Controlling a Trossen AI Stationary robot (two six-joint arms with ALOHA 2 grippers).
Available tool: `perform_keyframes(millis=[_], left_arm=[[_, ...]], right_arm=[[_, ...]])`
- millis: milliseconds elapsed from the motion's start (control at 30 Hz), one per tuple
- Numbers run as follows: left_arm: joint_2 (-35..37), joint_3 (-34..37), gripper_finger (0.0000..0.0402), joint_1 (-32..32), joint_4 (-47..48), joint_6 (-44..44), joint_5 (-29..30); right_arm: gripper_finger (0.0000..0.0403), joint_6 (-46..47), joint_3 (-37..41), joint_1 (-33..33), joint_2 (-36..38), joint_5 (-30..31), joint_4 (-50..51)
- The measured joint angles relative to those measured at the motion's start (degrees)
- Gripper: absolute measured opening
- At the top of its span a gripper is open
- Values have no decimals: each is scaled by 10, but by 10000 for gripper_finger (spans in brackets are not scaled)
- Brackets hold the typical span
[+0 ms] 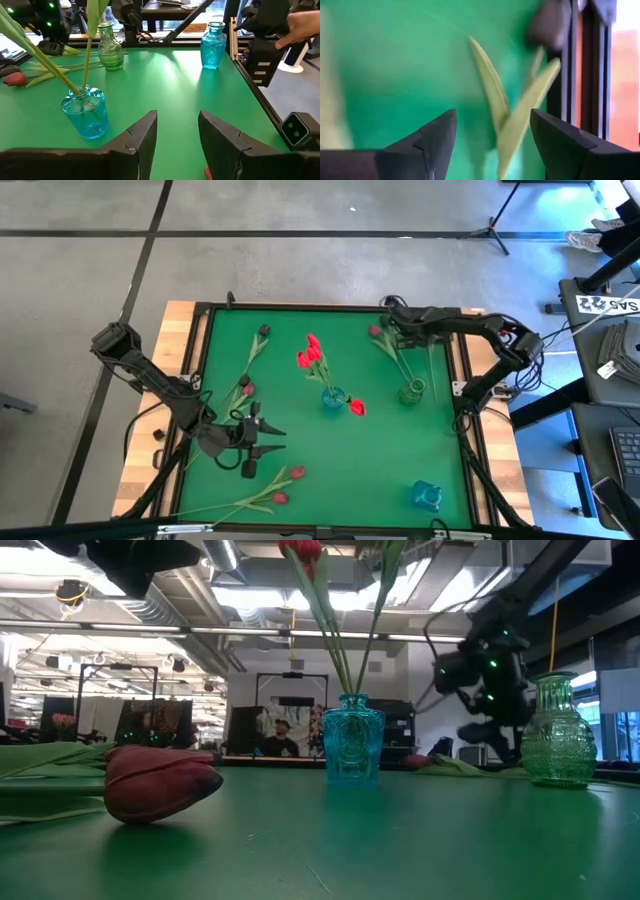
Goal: Sort flowers into vase by color
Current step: Put the black flower in the green vase
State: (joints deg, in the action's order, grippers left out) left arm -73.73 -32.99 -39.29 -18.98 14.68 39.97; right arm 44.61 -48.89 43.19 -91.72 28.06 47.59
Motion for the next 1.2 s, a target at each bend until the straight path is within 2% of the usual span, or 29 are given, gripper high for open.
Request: perform_keyframes(millis=[267, 367, 467, 667, 733, 867, 1067, 1200], left_arm=[[0, 0, 141, -10, 21, -1, 0], [0, 0, 141, -10, 25, -2, 0], [0, 0, 141, -8, 27, -5, 0], [0, 0, 141, 4, 25, -28, 0], [0, 0, 141, 7, 25, -29, 0], [0, 0, 141, 12, 24, -33, -2], [0, 0, 141, 18, 19, -47, 0], [0, 0, 141, 18, -6, -48, 0]], right_arm=[[251, 68, 91, 3, 5, 0, -51], [231, 60, 95, 0, 5, -10, -69], [184, 52, 84, -20, 4, -16, -87], [43, -5, 35, -43, 2, -36, -107], [12, -29, 12, -45, 6, -35, -111], [18, -60, -49, -66, 30, -10, -114], [6, -100, -122, -140, 104, 59, -111], [11, -99, -123, -155, 137, 52, -51]])
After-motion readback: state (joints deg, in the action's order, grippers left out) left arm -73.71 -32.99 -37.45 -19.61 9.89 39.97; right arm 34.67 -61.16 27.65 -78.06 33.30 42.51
